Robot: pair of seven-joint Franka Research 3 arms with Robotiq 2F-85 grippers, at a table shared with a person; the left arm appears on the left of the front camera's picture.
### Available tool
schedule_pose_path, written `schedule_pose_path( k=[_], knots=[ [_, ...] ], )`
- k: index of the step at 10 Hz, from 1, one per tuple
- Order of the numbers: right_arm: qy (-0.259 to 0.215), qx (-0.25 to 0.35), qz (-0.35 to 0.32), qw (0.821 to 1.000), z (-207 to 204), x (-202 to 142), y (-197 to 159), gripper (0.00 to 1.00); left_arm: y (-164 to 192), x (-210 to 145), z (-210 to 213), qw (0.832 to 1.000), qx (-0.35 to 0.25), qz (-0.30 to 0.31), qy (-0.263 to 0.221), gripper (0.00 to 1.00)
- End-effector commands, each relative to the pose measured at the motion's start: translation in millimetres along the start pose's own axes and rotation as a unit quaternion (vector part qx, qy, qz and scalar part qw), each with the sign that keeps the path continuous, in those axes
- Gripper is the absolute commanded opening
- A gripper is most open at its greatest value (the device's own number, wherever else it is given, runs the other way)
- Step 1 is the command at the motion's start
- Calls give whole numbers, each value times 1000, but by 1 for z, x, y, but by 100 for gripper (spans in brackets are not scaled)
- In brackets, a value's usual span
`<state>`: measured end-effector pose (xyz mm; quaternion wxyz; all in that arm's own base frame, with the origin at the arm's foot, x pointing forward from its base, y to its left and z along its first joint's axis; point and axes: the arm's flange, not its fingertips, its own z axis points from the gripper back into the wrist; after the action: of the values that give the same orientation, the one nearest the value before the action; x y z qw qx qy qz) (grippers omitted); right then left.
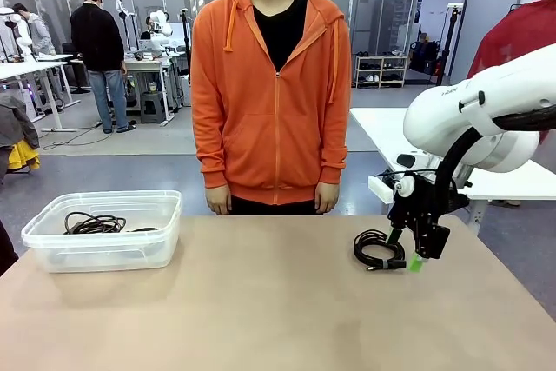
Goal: Organize and store the cables.
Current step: Place the USB Extension Cable into the Organizing box.
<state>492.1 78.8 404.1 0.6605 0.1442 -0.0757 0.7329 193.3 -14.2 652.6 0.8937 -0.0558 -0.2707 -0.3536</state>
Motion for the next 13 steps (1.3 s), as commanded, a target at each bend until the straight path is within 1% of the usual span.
schedule_pose_path(
  k=[1,2,3,4,5,6,7,8,9,10,13],
  knots=[
    [1,-1,1,1000,2,0,3,100,-1,-1,2,1000,4,-3,4,100],
    [0,0,0,1000,0,0,0,100,-1,-1,2,1000,4,-3,4,100],
    [32,-60,-37,997,-3,3,-10,100,-1,-1,2,1000,4,-3,4,100],
    [59,-56,-46,996,-16,3,-27,100,-1,-1,2,1000,4,-3,4,100],
    [58,-64,-47,995,-23,1,-38,100,-1,-1,2,1000,4,-3,4,100],
    [72,-74,-57,993,-33,0,-46,100,-1,-1,2,1000,4,-3,4,100],
    [87,-63,-57,993,-41,-2,-52,100,-1,-1,2,1000,4,-3,4,100],
    [86,-66,-57,992,-47,-6,-58,100,-1,-1,2,1000,4,-3,4,100],
    [103,-77,-67,989,-54,-8,-64,100,-1,-1,2,1000,4,-3,4,100],
    [110,-71,-65,989,-62,-12,-72,100,-1,-1,2,1000,4,-3,4,100],
    [108,-67,-60,990,-73,-18,-86,100,-1,-1,2,1000,4,-3,4,100]
  ],
)
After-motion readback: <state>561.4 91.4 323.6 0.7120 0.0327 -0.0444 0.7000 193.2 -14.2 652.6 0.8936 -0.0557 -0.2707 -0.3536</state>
